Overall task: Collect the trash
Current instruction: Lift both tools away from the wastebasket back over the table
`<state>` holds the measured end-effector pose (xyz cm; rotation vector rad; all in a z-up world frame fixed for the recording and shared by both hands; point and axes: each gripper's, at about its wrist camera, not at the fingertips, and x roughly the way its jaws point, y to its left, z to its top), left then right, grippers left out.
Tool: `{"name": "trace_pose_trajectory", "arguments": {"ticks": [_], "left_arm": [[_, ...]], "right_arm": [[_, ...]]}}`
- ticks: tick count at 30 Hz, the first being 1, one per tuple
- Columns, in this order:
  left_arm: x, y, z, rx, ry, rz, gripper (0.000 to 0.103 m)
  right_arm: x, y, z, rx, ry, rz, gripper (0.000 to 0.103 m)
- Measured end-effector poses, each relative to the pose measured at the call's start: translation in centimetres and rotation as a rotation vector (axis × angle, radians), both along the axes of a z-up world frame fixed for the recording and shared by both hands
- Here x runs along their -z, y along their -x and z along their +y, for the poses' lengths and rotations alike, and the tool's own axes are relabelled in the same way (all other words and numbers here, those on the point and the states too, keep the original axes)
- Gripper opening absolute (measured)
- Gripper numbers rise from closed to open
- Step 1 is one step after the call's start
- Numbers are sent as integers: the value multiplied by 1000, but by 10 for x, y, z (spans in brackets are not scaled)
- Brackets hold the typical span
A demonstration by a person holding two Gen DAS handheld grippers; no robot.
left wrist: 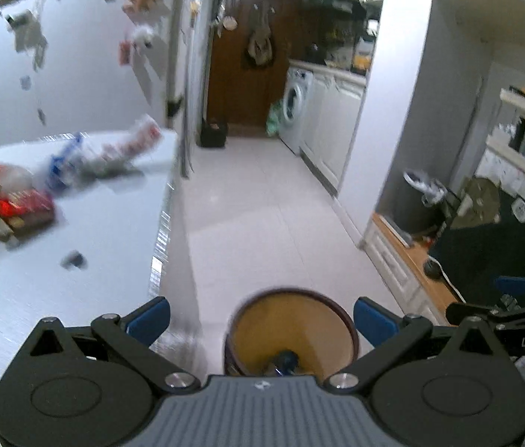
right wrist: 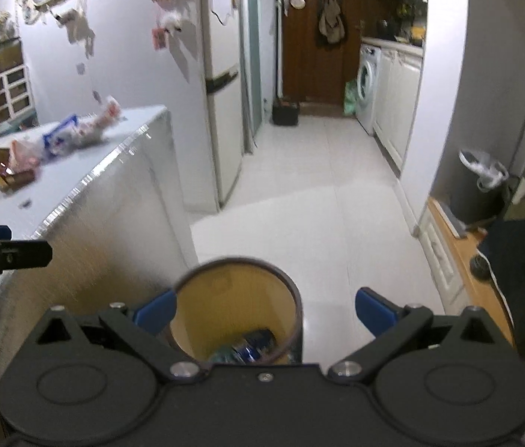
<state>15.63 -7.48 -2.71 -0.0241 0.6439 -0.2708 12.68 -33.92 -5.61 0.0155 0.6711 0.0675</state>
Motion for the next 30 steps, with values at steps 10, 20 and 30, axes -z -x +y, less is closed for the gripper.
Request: {"name": "trace_pose_trajectory", "arguments": {"ticks": [10, 20, 30], "left_arm": [[-33, 10, 74, -129, -24, -103, 103], [-37, 2, 163, -283, -41, -140, 103], [-10, -25, 229, -423, -3, -101, 94]], "right_arm": [[-32, -14, 66, -130, -9, -85, 103], [-54, -44, 160, -312, -36, -148, 103], [-57, -78, 232, -430, -36, -183, 103]]}}
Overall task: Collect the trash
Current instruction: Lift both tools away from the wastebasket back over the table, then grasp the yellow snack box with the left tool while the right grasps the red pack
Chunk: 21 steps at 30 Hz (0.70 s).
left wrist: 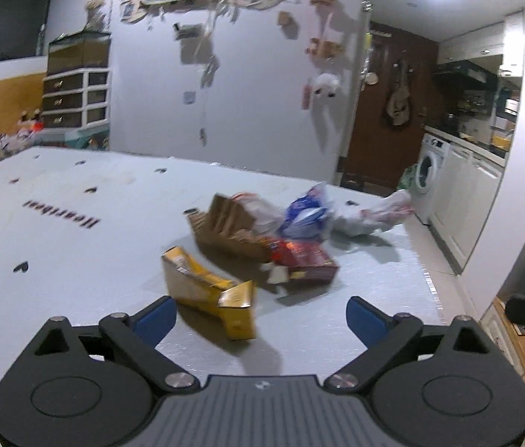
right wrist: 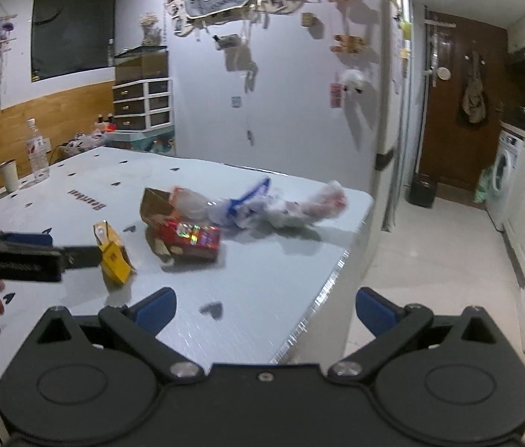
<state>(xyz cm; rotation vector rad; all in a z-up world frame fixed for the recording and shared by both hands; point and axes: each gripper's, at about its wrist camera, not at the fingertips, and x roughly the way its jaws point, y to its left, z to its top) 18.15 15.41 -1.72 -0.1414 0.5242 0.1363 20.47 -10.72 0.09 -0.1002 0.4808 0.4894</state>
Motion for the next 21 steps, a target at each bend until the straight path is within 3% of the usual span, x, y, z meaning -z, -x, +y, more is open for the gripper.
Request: {"name": "trace_pose_trajectory", "arguments": {"ticks": [7, 17, 20, 21], "left_arm": [[17, -18, 22, -38, 38, 3, 84], [22, -45, 27, -35, 39, 27, 83], [26, -47, 31, -40, 38, 40, 75], [28, -46, 33, -40, 43, 45, 65]], "right_arm": [[2, -27, 36, -55, 6, 14, 103], [-1, -70, 83, -84, -52, 83, 103], [-3, -81, 94, -91, -74, 100, 103], [-3, -84, 98, -94, -78, 106, 103]]}}
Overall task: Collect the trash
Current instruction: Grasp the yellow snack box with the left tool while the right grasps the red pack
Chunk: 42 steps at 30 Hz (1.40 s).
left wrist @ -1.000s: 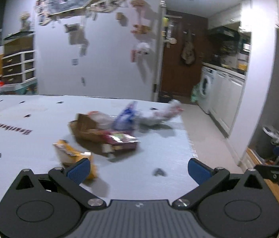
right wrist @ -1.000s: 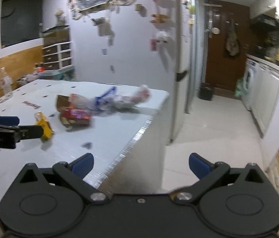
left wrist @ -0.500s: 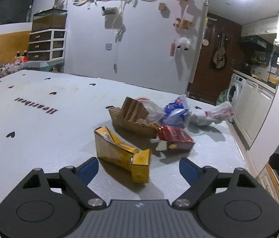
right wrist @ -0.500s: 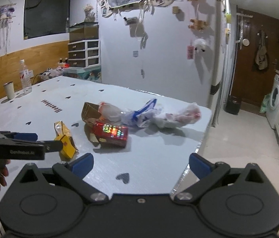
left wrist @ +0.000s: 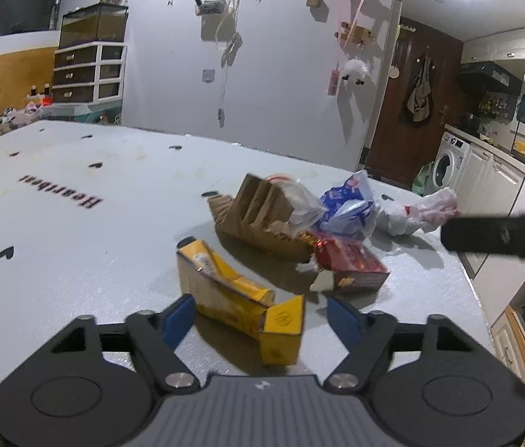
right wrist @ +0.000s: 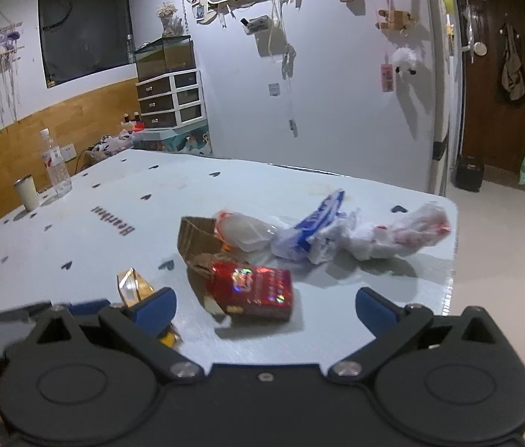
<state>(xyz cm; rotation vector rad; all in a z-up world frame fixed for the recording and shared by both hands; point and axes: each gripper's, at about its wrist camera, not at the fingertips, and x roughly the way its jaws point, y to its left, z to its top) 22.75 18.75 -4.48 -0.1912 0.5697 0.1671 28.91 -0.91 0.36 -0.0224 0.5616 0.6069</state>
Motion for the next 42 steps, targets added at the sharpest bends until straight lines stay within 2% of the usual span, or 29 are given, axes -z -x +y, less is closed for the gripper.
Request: {"name": "trace_pose_trajectory", "arguments": {"ticks": [3, 6, 14, 19, 20, 22, 24, 27, 30, 32, 33, 37, 41, 42], "left_arm": [[2, 5, 6, 30, 24, -16, 47], [2, 12, 6, 73, 0, -14, 36], [0, 55, 14, 225, -5, 7, 32], [-5, 79, 24, 248, -14, 46, 32], [-6, 82, 25, 248, -20, 48, 34], [-8, 88, 28, 241, -18, 56, 45], [-10, 91, 32, 223, -5, 52, 67], [-13, 89, 36, 193, 10, 50, 80], [-14, 81, 39, 166, 64, 49, 83], [-14, 72, 40, 145, 93, 50, 83], [-13, 67, 40, 136, 101, 53, 84], [-6, 46, 40, 89, 135, 79, 83], [4, 33, 39, 44, 118, 112, 81], [6, 31, 39, 40, 117, 116, 76]], "right_arm": [[2, -9, 10, -3, -3, 7, 103], [6, -18, 18, -7, -18, 28, 103], [28, -49, 39, -7, -44, 111, 103], [41, -65, 57, -20, -29, 154, 103], [44, -68, 62, -19, -27, 163, 103], [47, -73, 68, -11, -21, 168, 103], [50, -78, 76, -8, -1, 167, 103], [56, -84, 85, -6, 29, 174, 103], [60, -84, 88, 7, 59, 168, 101], [60, -80, 88, 9, 79, 155, 88], [60, -78, 88, 6, 90, 149, 85], [57, -71, 83, -10, 120, 142, 81], [57, -61, 74, -25, 142, 130, 80], [57, -58, 72, -27, 143, 128, 80]]}}
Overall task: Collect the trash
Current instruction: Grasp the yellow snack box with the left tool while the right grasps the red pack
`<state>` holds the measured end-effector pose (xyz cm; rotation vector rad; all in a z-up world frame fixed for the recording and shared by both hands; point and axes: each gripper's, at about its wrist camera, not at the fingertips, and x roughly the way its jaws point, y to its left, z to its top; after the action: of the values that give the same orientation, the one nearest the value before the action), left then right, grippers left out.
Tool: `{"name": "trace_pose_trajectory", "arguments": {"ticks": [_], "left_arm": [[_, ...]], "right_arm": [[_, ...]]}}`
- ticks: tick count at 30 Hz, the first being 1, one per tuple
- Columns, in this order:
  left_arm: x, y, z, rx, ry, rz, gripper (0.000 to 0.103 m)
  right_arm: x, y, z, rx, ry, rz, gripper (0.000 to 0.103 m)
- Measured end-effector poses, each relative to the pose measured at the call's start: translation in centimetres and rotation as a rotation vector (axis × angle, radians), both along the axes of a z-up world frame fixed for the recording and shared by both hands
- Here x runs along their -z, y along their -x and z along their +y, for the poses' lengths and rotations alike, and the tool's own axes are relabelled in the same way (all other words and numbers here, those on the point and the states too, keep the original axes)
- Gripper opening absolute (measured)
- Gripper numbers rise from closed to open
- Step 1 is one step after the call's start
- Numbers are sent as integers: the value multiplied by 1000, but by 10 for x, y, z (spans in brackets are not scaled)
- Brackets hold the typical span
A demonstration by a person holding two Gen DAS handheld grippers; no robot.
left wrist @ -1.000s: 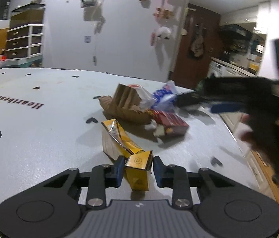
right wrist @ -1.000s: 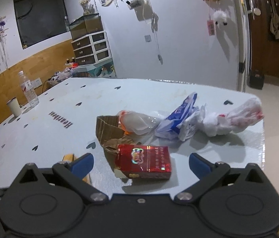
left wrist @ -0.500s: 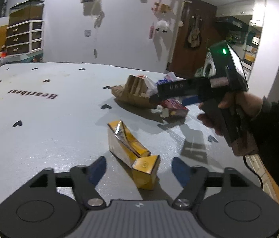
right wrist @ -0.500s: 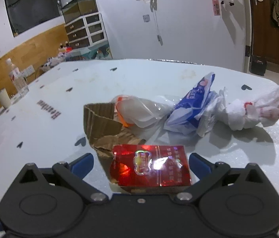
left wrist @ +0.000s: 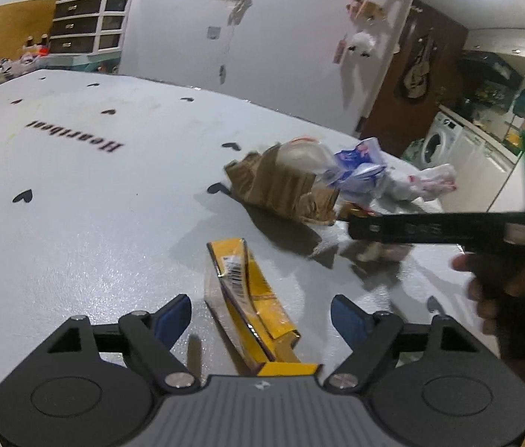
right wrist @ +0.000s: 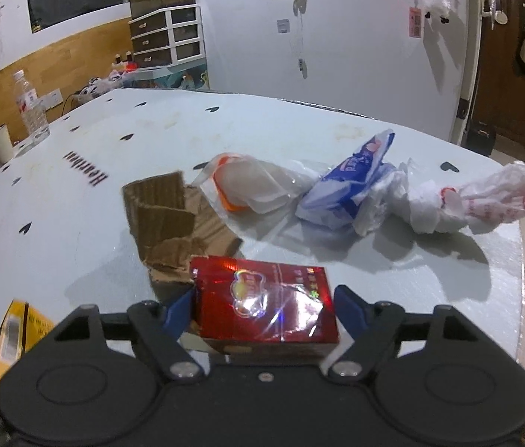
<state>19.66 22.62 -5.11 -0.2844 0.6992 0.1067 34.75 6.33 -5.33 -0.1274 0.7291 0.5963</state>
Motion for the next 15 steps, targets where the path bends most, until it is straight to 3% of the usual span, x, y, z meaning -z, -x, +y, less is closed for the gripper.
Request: {"name": "trace_pose_trajectory", "arguments": {"ticks": [8, 15], "left_arm": [[10, -1, -6, -12, -69, 15, 49], [7, 6, -12, 0, -102, 0, 43]], "right_arm": [[-7, 25, -16, -38, -5, -30, 80], [-3, 44, -18, -60, 33, -40, 81]]}}
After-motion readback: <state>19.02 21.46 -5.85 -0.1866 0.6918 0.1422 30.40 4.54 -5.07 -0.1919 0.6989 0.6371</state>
